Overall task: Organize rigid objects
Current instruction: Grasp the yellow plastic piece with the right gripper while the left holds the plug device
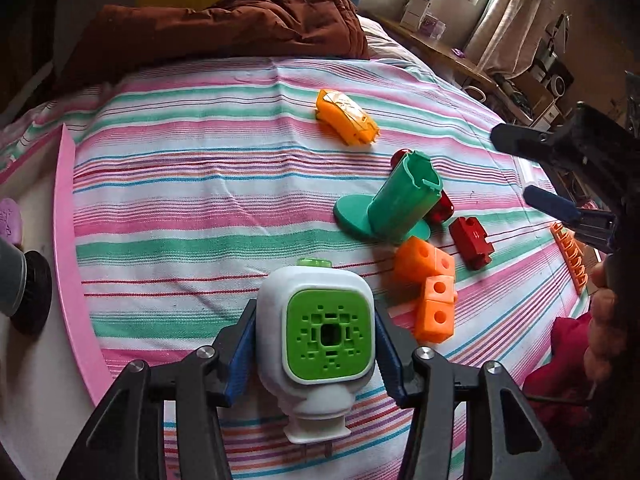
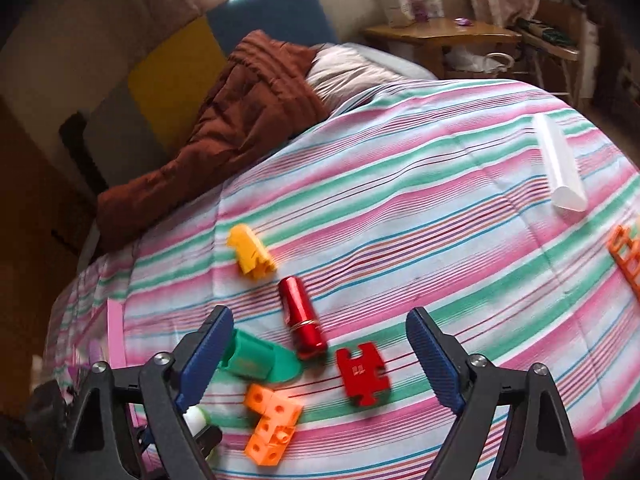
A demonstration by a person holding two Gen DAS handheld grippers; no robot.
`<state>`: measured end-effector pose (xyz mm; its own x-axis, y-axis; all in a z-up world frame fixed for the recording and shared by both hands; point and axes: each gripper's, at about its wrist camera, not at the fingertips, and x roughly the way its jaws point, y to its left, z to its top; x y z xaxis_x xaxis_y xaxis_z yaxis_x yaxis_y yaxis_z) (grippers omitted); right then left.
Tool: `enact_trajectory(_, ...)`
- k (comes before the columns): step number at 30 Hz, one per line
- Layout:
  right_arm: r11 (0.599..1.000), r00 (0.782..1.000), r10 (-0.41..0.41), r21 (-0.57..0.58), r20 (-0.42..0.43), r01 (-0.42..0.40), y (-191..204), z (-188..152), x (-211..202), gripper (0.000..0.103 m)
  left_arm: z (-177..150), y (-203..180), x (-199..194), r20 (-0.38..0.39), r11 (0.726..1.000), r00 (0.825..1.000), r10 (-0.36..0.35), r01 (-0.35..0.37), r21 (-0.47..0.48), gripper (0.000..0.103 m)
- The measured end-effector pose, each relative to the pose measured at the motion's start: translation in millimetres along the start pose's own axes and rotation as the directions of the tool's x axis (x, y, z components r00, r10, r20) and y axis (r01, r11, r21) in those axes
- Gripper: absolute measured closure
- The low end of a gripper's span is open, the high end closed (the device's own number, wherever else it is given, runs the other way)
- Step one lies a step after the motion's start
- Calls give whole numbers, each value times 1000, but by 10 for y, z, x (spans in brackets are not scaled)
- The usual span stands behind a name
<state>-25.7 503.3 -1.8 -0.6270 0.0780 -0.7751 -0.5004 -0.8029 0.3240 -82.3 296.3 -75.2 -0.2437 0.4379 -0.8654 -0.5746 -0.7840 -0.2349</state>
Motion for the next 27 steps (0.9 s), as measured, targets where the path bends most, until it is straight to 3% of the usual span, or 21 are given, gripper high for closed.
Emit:
enact_trajectory(4, 995, 1000, 12, -102, -27, -15, 229, 77, 88, 27, -27, 11, 15, 13, 1000, 1000, -8, 8, -1, 50)
enact_trajectory(7, 977, 997, 18, -210, -69, -32, 459, 216, 260, 27, -31, 13, 18, 21, 1000, 1000, -11, 11, -1, 50)
enact_trajectory(13, 930, 984, -85, -367, -158, 21, 862, 465, 898, 28, -61, 67, 3, 35, 999, 999, -31, 32, -12, 50)
enact_trajectory(18, 916, 959, -146, -400, -245, 38, 987, 592, 1385, 28, -53, 85, 17, 38, 999, 998, -45, 46, -18, 50)
enact_trajectory(19, 913, 952, -161, -405, -260, 44, 988, 588, 1474, 42, -59, 94, 10, 39, 999, 998, -46, 47, -19, 50)
enact_trajectory(20, 909, 947, -174, -414, -271, 49, 990, 576, 1534, 76, -60, 100, 9, 40, 999, 998, -47, 47, -19, 50)
enact_trajectory(23, 905, 955, -146, -425, -258, 23, 1005, 537, 1431, 76, -55, 113, 13, 43, 998, 998, -54, 55, -24, 50)
enact_trajectory(27, 889, 979, -83, -458, -188, -13, 1013, 414, 942, 76, -105, 101, -4, 62, 999, 997, -37, 37, -4, 50)
